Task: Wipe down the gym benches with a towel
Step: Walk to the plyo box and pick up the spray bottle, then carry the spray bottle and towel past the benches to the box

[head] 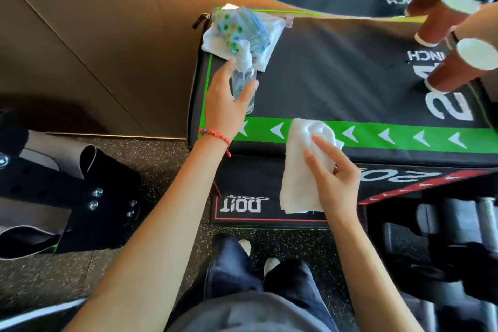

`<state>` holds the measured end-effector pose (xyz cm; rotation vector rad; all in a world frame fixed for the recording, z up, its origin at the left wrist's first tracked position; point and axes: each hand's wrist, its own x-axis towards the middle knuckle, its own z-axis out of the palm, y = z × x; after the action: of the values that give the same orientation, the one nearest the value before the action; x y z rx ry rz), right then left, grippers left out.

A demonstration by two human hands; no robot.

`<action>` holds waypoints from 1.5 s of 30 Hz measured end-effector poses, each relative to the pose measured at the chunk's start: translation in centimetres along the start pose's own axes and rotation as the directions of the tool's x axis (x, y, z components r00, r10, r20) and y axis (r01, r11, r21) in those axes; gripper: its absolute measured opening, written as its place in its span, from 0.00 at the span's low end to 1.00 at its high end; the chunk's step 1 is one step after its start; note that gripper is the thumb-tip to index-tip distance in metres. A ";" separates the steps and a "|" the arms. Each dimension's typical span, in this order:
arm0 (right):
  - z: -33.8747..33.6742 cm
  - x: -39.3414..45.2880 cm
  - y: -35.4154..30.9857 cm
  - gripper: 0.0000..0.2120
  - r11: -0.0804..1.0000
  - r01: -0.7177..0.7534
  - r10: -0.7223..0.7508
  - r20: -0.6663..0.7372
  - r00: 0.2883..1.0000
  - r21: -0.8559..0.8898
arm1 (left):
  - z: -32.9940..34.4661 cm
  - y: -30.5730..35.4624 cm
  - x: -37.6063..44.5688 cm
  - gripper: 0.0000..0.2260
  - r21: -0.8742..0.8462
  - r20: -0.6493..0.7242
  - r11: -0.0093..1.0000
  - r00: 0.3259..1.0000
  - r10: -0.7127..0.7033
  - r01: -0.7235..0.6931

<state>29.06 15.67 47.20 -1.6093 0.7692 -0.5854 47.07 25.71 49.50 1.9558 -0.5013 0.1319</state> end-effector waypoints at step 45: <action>-25.4 -36.1 9.7 0.12 0.959 -0.153 0.263 -0.948 0.182 0.237 | 15.8 18.7 -41.9 0.13 -0.293 0.944 0.866 -0.021 0.329 0.405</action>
<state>-14.95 25.58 43.62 -0.7993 1.8628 -1.4779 -0.52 17.06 45.42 1.1156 -1.2749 -1.5590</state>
